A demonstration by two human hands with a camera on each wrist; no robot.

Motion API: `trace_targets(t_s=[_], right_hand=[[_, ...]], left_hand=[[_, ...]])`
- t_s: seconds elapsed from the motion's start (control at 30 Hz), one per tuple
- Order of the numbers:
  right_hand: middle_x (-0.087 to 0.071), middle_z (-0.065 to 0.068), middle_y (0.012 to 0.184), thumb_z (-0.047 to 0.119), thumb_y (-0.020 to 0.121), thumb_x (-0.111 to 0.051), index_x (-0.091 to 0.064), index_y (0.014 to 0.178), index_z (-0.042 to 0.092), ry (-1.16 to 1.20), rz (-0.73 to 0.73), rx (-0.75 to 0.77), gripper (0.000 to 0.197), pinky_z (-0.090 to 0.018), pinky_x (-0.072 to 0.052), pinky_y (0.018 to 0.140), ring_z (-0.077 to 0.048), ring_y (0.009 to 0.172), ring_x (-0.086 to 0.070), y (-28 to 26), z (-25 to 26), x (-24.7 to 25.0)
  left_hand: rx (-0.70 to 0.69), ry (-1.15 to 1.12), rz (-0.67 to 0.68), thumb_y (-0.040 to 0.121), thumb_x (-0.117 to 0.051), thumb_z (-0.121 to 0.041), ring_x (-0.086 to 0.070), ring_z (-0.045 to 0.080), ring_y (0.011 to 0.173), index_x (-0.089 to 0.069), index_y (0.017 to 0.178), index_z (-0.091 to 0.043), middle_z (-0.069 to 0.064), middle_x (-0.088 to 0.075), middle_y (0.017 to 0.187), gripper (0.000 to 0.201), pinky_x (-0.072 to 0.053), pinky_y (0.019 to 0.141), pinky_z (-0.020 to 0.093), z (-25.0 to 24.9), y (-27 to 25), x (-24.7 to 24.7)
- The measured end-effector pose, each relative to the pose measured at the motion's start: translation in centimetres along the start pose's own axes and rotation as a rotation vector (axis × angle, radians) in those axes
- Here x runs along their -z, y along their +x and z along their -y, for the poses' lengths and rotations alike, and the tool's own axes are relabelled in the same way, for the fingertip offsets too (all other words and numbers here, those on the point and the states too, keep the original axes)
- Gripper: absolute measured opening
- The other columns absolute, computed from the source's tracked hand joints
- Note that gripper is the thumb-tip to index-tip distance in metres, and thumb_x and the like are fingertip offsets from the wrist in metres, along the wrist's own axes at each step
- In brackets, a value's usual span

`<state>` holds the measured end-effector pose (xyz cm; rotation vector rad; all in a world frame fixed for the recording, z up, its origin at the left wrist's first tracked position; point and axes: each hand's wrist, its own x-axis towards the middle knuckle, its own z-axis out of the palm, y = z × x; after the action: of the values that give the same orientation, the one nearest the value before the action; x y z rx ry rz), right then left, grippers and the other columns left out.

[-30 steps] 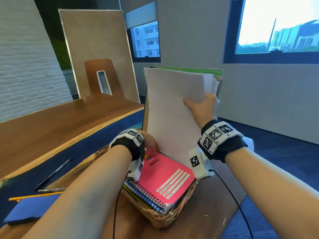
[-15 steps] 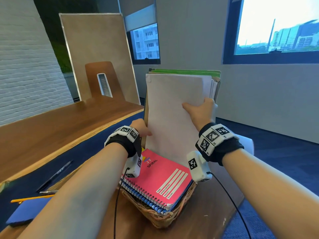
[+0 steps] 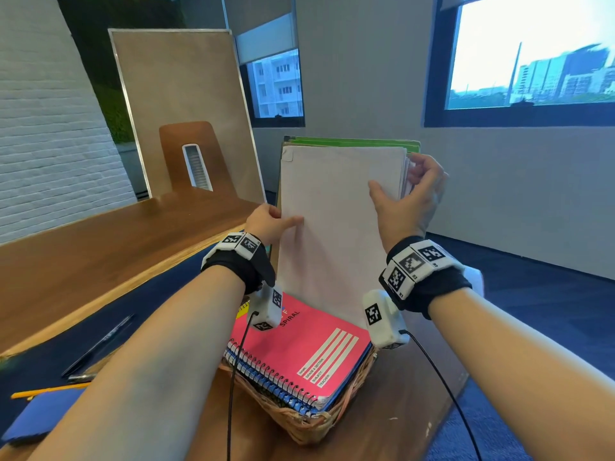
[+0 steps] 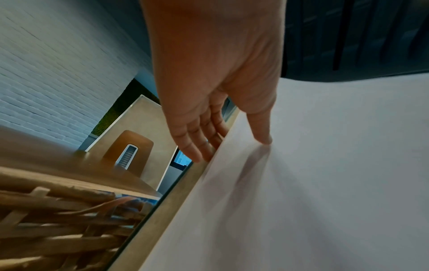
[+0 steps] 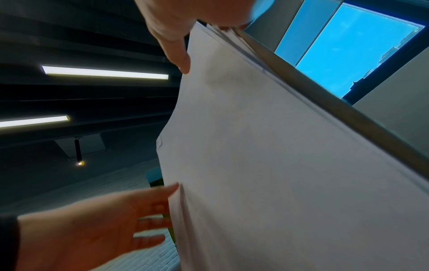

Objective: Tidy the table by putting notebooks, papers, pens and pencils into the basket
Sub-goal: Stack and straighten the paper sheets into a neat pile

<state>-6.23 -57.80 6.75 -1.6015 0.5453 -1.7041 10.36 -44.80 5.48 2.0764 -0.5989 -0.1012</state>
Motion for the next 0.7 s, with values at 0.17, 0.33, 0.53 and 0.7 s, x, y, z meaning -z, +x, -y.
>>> trace_targets(t_s=[0.17, 0.33, 0.53, 0.7], right_hand=[[-0.049, -0.007, 0.12, 0.022, 0.07, -0.074, -0.049, 0.125, 0.011, 0.005, 0.018, -0.004, 0.062, -0.028, -0.045, 0.093, -0.02, 0.107, -0.052, -0.5, -0.4, -0.1], [-0.055, 0.0, 0.097, 0.018, 0.081, -0.067, -0.064, 0.106, 0.007, 0.069, -0.009, 0.014, 0.027, -0.016, -0.049, 0.076, -0.009, 0.08, -0.056, -0.3, -0.4, 0.0], [-0.053, -0.002, 0.086, 0.013, 0.082, -0.067, -0.061, 0.086, 0.0, 0.037, -0.075, -0.01, 0.015, 0.001, -0.036, 0.063, 0.006, 0.066, -0.05, -0.1, -0.7, 0.7], [-0.052, -0.007, 0.107, 0.02, 0.088, -0.057, -0.053, 0.112, 0.004, 0.027, -0.134, -0.148, 0.028, -0.02, -0.041, 0.083, -0.014, 0.092, -0.048, 0.8, -0.6, 1.0]], left_hand=[[-0.066, -0.088, -0.043, 0.086, -0.065, -0.039, -0.058, 0.026, 0.108, -0.057, 0.12, -0.011, 0.007, -0.061, 0.117, 0.044, -0.048, 0.098, 0.043, -1.2, 0.2, 0.4], [-0.097, -0.067, -0.104, 0.09, -0.062, -0.019, -0.06, 0.028, 0.104, -0.066, 0.11, -0.01, 0.01, -0.066, 0.11, 0.022, -0.049, 0.096, 0.044, -1.4, 0.2, 0.4], [-0.117, 0.037, -0.087, 0.091, -0.057, -0.012, -0.059, 0.03, 0.108, -0.063, 0.114, -0.007, 0.012, -0.064, 0.115, 0.025, -0.047, 0.097, 0.038, -1.7, 0.3, 0.7], [-0.16, -0.11, -0.174, 0.093, -0.054, -0.02, -0.054, 0.023, 0.115, -0.053, 0.127, -0.01, 0.006, -0.059, 0.124, 0.035, -0.041, 0.097, 0.032, -3.3, 0.3, 0.8]])
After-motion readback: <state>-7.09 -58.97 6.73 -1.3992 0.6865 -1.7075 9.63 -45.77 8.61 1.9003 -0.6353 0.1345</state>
